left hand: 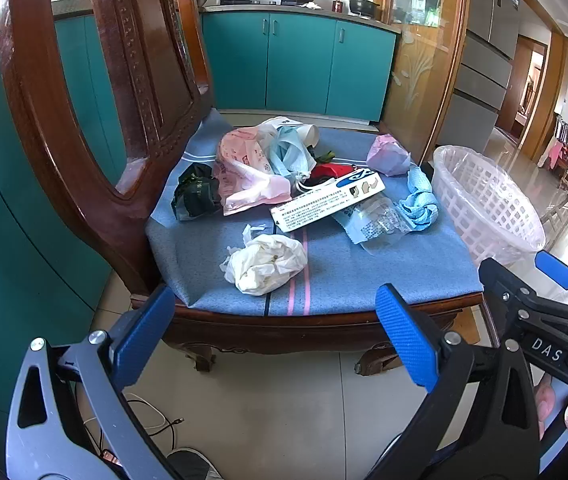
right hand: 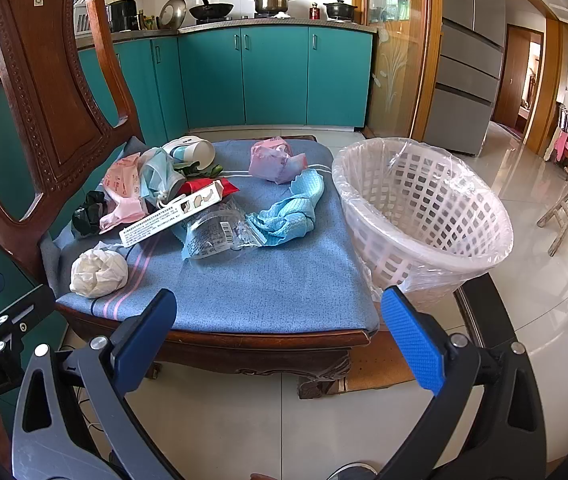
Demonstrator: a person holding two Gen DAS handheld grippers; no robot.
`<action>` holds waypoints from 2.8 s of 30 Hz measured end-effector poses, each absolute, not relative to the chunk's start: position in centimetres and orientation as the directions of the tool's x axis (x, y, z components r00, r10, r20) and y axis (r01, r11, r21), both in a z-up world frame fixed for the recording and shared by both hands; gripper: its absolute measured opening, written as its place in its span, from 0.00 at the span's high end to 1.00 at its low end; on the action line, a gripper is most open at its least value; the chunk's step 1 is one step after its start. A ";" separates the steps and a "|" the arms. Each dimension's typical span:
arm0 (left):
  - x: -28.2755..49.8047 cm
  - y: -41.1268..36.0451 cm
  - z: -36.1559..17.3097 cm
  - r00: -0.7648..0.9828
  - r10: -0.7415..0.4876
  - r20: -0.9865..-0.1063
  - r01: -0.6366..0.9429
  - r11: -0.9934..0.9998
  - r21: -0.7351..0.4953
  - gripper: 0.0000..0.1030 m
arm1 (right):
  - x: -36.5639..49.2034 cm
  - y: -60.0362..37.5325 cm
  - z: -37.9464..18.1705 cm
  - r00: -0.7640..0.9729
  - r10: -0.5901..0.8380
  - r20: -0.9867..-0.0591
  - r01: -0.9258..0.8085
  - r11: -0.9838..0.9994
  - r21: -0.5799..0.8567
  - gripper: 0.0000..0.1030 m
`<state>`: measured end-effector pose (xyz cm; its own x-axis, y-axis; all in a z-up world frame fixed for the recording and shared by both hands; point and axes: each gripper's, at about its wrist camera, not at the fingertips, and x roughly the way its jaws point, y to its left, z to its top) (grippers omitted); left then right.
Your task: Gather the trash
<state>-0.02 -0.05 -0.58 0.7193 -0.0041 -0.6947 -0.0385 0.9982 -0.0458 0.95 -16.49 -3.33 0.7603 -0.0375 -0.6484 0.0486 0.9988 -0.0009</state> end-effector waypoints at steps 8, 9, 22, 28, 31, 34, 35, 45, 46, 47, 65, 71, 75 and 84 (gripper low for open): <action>0.0 0.0 -0.6 0.719 -0.005 -0.695 -0.038 0.998 -0.046 0.03 | 1.0 -16.5 -3.4 0.760 -0.042 -0.648 0.052 0.999 -0.003 0.03; 0.0 0.0 -0.6 0.719 -0.005 -0.695 -0.038 0.998 -0.046 0.03 | 1.0 -16.5 -3.4 0.761 -0.042 -0.648 0.052 0.999 -0.004 0.03; -0.1 0.0 -0.6 0.718 -0.002 -0.696 -0.039 0.998 -0.043 0.03 | 1.0 -16.4 -3.5 0.762 -0.044 -0.646 0.053 0.999 -0.005 0.03; -0.1 0.1 -0.7 0.717 -0.001 -0.697 -0.039 0.998 -0.042 0.03 | 0.9 -16.4 -3.4 0.761 -0.043 -0.647 0.053 0.999 -0.004 0.03; 0.0 0.2 -0.8 0.715 -0.001 -0.699 -0.041 0.998 -0.043 0.03 | 1.0 -16.4 -3.4 0.761 -0.045 -0.647 0.055 0.998 -0.005 0.03; 0.0 0.2 -0.8 0.715 -0.002 -0.699 -0.039 0.998 -0.043 0.03 | 1.0 -16.4 -3.4 0.761 -0.045 -0.647 0.055 0.998 -0.005 0.03; 0.0 0.2 -0.8 0.716 -0.001 -0.698 -0.040 0.998 -0.042 0.03 | 1.0 -16.4 -3.4 0.762 -0.045 -0.646 0.055 0.998 -0.005 0.03; 0.1 0.3 -0.8 0.713 -0.001 -0.701 -0.039 0.998 -0.041 0.03 | 1.0 -16.4 -3.5 0.761 -0.046 -0.647 0.055 0.998 -0.005 0.03; 0.1 0.3 -0.8 0.713 -0.002 -0.701 -0.038 0.998 -0.041 0.03 | 0.9 -16.4 -3.4 0.761 -0.047 -0.647 0.056 0.998 -0.006 0.03; 0.1 0.3 -0.8 0.713 -0.002 -0.701 -0.039 0.998 -0.042 0.03 | 0.9 -16.4 -3.4 0.761 -0.047 -0.647 0.056 0.998 -0.006 0.03; 0.2 0.2 -0.8 0.712 0.004 -0.702 -0.040 0.999 -0.036 0.03 | 0.9 -16.3 -3.8 0.759 -0.026 -0.651 0.051 0.998 0.019 0.03; 0.5 0.3 -1.0 0.706 0.026 -0.708 -0.045 0.999 -0.008 0.03 | 1.1 -17.3 -3.7 0.756 0.056 -0.653 0.042 0.990 0.133 0.03; 1.6 0.6 -2.0 0.686 0.056 -0.725 -0.060 0.998 0.021 0.03 | 2.0 -18.8 -4.1 0.738 0.198 -0.645 0.023 0.948 0.317 0.03; 7.3 -0.2 -5.1 0.628 0.117 -0.769 -0.047 0.993 0.113 0.04 | 8.1 -20.5 -6.5 0.636 0.539 -0.552 0.047 0.688 0.724 0.03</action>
<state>7.30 -0.25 -5.12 0.6285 0.1167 -0.7690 -0.0466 0.9926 0.1125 8.08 -20.54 -6.54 0.6364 0.5386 -0.5522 0.0465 0.6878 0.7244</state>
